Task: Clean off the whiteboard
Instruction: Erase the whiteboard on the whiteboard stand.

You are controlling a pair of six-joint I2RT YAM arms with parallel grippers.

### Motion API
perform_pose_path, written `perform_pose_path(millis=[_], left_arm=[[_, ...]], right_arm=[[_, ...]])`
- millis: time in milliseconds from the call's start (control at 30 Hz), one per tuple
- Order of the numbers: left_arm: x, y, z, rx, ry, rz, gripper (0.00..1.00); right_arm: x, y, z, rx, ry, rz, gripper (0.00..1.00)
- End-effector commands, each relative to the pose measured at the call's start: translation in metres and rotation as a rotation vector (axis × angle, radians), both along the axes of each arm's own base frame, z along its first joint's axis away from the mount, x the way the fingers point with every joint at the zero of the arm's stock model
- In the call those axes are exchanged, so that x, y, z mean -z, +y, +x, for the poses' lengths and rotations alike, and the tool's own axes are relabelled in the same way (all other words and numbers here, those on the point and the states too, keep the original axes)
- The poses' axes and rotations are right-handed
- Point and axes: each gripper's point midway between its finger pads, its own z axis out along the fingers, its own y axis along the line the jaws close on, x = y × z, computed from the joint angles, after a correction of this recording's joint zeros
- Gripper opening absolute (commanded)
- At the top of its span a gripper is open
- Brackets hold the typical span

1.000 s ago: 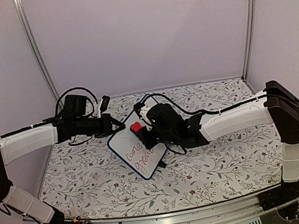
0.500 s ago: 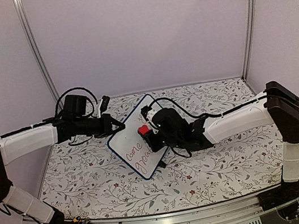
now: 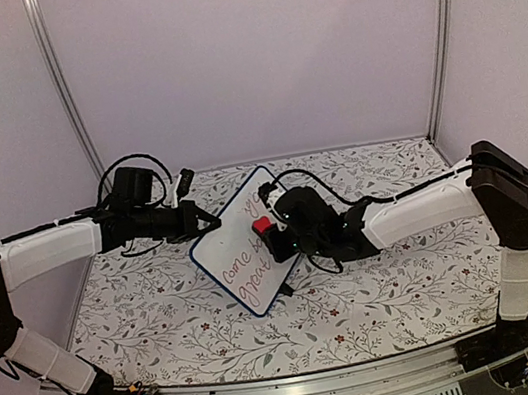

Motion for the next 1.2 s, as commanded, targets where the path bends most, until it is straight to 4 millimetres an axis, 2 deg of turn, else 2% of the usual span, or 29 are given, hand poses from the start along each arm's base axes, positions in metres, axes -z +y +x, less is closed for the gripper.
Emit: perform_pose_path(millis=[0, 767, 933, 1167], left_arm=[[-0.025, -0.013, -0.009, 0.067, -0.064, -0.057, 0.00], [-0.027, -0.013, -0.010, 0.069, -0.068, -0.061, 0.00], [-0.027, -0.012, -0.010, 0.067, -0.069, -0.061, 0.00], [-0.026, -0.012, -0.010, 0.068, -0.066, -0.059, 0.00]], right_arm=[[-0.010, -0.002, 0.013, 0.028, -0.006, 0.007, 0.23], [-0.033, 0.024, 0.042, 0.020, -0.053, 0.024, 0.23], [-0.023, 0.021, 0.039, 0.017, -0.034, 0.010, 0.23], [-0.002, 0.002, 0.026, 0.029, 0.010, -0.002, 0.23]])
